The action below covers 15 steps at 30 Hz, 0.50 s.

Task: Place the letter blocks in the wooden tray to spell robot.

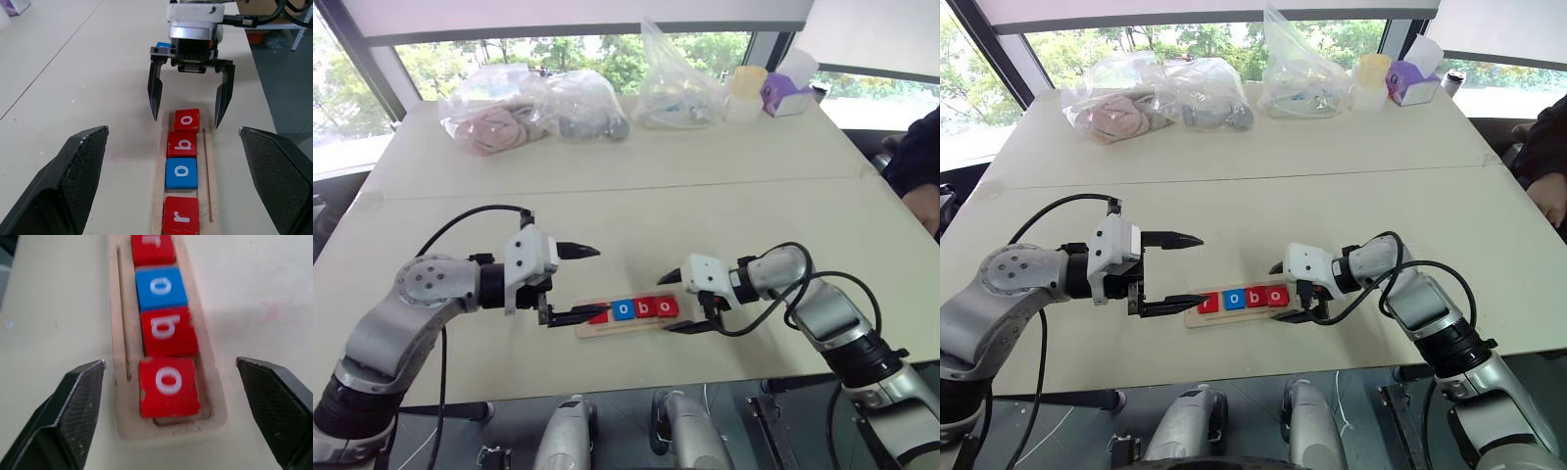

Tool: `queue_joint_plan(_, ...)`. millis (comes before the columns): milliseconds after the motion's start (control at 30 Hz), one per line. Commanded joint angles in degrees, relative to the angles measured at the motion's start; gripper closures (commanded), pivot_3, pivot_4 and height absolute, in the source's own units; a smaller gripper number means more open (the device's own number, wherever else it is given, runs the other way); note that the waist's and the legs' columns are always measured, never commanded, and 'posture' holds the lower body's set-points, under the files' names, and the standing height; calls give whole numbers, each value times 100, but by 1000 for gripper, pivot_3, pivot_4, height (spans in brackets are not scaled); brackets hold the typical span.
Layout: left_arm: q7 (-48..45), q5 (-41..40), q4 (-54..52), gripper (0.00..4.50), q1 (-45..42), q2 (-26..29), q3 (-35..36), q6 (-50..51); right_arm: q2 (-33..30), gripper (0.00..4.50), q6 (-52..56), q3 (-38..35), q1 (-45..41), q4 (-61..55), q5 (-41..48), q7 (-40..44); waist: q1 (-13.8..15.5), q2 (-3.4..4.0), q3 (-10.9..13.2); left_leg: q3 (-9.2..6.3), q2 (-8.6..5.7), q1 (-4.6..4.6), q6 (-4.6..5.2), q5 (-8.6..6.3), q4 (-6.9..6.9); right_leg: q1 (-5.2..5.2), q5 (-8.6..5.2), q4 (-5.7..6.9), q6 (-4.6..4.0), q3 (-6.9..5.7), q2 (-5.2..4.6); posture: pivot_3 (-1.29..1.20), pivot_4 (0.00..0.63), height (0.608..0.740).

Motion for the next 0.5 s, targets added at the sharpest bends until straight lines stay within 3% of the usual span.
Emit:
queue_joint_plan(33, -21, -37, -91, 0, -47, 39, 117, -100, -50, 112, 74, -416, -222, -230, 118, -201, 0, 0, 0, 0, 0, 0, 0, 0, 0, 0, 0, 0, 0, 0, 0, 0, 150, 740)
queue_joint_plan(500, 1, -34, -81, 0, -86, 11, 80, -83, -257, 112, -37, -301, 93, -81, -24, -103, -1, 0, 0, 0, 1, 1, 0, 1, 0, 0, -1, 1, 1, 0, 1, 0, 150, 740)
